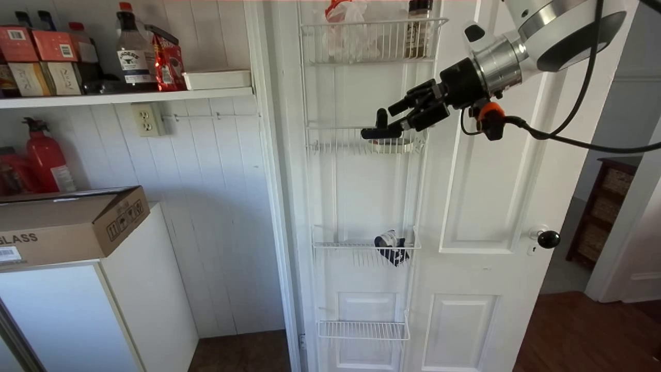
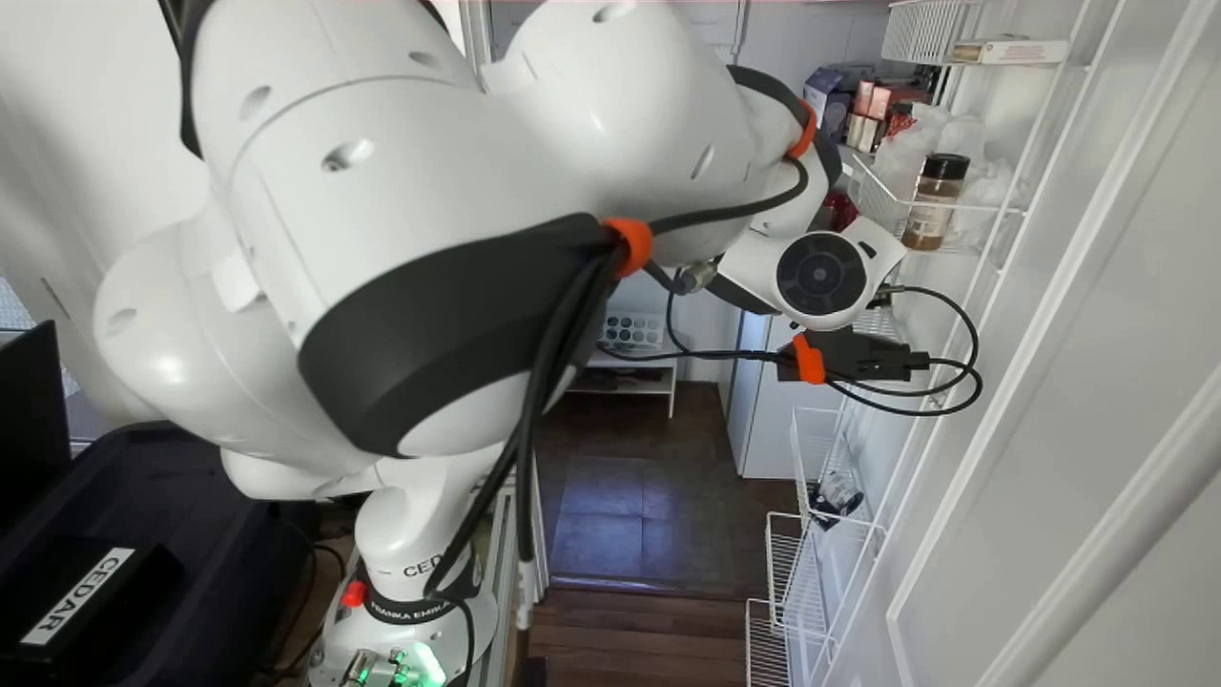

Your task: Move the black clip to the top shelf

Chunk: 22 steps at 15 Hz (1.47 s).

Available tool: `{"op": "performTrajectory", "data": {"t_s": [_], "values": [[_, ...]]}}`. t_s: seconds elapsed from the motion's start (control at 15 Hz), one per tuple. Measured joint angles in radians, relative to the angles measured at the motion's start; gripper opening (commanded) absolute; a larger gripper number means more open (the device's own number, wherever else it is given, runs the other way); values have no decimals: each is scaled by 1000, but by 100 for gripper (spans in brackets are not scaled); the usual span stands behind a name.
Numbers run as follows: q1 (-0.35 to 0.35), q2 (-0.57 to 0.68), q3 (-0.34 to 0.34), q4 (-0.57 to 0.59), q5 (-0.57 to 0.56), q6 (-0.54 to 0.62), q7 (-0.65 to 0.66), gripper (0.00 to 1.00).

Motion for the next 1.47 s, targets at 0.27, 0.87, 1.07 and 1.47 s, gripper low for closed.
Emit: {"op": "performTrajectory", "data": {"t_s": [0.27, 0.87, 1.07, 1.47], "values": [[41, -48, -30, 15, 0, 19, -47, 100], [127, -213, -54, 38, -12, 155, -116, 81], [138, -253, -56, 38, -19, 168, -128, 53], [147, -298, -58, 38, -28, 182, -142, 60]]}}
